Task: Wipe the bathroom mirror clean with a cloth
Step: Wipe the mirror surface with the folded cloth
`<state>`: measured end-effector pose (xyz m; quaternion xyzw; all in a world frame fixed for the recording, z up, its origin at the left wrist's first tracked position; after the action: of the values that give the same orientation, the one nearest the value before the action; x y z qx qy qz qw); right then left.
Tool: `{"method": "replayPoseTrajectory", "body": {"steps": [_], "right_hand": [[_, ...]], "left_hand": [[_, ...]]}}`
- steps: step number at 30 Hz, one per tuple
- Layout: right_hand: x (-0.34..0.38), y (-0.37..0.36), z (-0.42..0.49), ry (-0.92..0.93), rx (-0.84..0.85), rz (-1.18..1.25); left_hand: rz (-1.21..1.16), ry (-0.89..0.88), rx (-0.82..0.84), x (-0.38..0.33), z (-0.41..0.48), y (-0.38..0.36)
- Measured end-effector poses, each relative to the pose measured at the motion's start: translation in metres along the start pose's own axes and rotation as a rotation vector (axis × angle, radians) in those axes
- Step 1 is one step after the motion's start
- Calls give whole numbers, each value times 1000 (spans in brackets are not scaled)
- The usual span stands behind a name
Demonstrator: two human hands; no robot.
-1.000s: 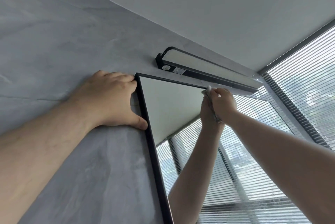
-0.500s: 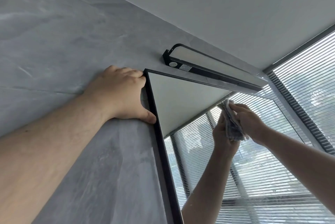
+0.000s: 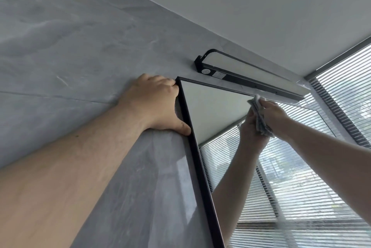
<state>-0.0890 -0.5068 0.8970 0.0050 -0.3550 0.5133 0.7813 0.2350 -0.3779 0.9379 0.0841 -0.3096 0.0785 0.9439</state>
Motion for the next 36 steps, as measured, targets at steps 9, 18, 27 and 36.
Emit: {"method": "replayPoseTrajectory", "body": {"steps": [9, 18, 27, 36], "right_hand": [[49, -53, -77, 289, 273, -72], [54, -63, -90, 468, 326, -201], [-72, 18, -15, 87, -170, -200], [2, -31, 11, 272, 119, -296]], "left_hand": [[4, 4, -8, 0, 0, 0], [5, -4, -9, 0, -3, 0], [30, -6, 4, -3, -2, 1], [44, -1, 8, -2, -1, -1]]}}
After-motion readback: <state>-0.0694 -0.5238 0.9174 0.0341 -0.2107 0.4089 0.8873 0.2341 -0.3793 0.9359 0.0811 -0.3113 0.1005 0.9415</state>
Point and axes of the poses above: each hand's wrist, its own z-axis towards the middle knuckle, its own y-axis out of the back of the hand, x = y × z, the point moved 3 cm from there along z, towards the middle knuckle
